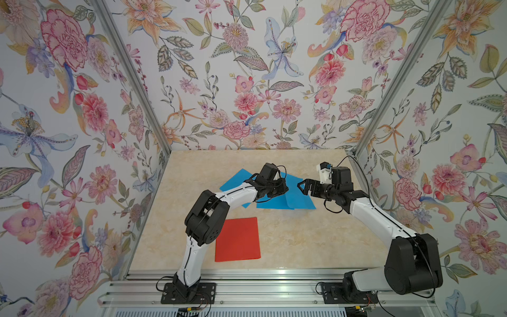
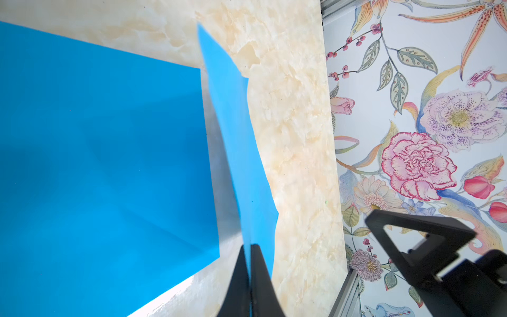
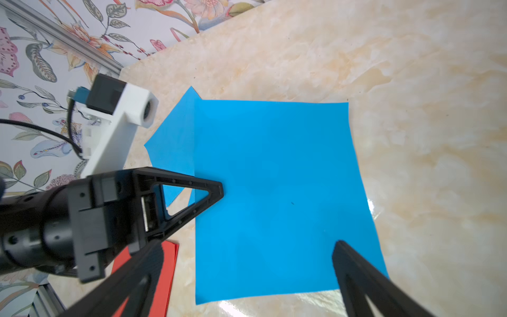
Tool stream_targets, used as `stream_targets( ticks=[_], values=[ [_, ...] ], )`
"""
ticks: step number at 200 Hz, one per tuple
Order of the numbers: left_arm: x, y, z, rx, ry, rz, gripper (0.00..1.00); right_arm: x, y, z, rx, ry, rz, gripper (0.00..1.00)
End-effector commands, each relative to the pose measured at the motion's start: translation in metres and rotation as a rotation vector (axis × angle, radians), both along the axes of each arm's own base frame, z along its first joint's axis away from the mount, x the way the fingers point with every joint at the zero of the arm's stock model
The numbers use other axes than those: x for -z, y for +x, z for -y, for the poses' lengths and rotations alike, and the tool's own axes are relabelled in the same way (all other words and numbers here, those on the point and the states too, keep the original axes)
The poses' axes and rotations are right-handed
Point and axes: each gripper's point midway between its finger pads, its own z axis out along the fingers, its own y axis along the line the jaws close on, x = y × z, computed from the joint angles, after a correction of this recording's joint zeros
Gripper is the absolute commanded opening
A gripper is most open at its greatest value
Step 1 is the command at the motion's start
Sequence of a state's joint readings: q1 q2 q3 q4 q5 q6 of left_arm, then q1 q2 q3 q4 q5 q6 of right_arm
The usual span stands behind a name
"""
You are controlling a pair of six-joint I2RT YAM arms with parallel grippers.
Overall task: Sort the scattered colored papers by color
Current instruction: Pick up the colored paper from the center of the board, then place the colored paper at the center of the board.
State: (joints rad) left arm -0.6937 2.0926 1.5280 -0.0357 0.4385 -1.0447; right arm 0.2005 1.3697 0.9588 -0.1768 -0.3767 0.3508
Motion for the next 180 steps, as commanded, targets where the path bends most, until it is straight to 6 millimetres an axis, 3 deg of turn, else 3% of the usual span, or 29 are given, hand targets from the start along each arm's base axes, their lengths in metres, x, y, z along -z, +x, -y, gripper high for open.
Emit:
stream_targets(
  ticks=[1,31,64,101,145,180],
  values=[
    [-0.014,-0.03,-0.013,0.035,0.027,-0.011,0.0,-0.002,-0.026,0.01,0.019,-0.021,-0.055,1.0],
    [-0.023,-0.074,-0.033,0.038,0.046,-0.013,0.0,-0.012,-0.052,0.012,0.037,0.029,-0.03,1.0],
    [-0.018,-0.115,-0.054,0.024,0.092,-0.006,0.0,0.006,-0.071,0.011,0.039,0.058,-0.068,1.0],
    [0.011,-0.14,-0.075,-0.012,0.174,-0.017,0.0,0.02,-0.092,-0.005,0.024,0.087,-0.082,1.0],
    [0.039,-0.167,-0.078,-0.014,0.23,-0.071,0.0,0.051,-0.111,-0.029,-0.011,0.087,-0.138,1.0],
    [0.048,-0.18,-0.076,-0.004,0.242,-0.097,0.0,0.078,-0.121,-0.049,-0.051,0.082,-0.184,1.0]
  ],
)
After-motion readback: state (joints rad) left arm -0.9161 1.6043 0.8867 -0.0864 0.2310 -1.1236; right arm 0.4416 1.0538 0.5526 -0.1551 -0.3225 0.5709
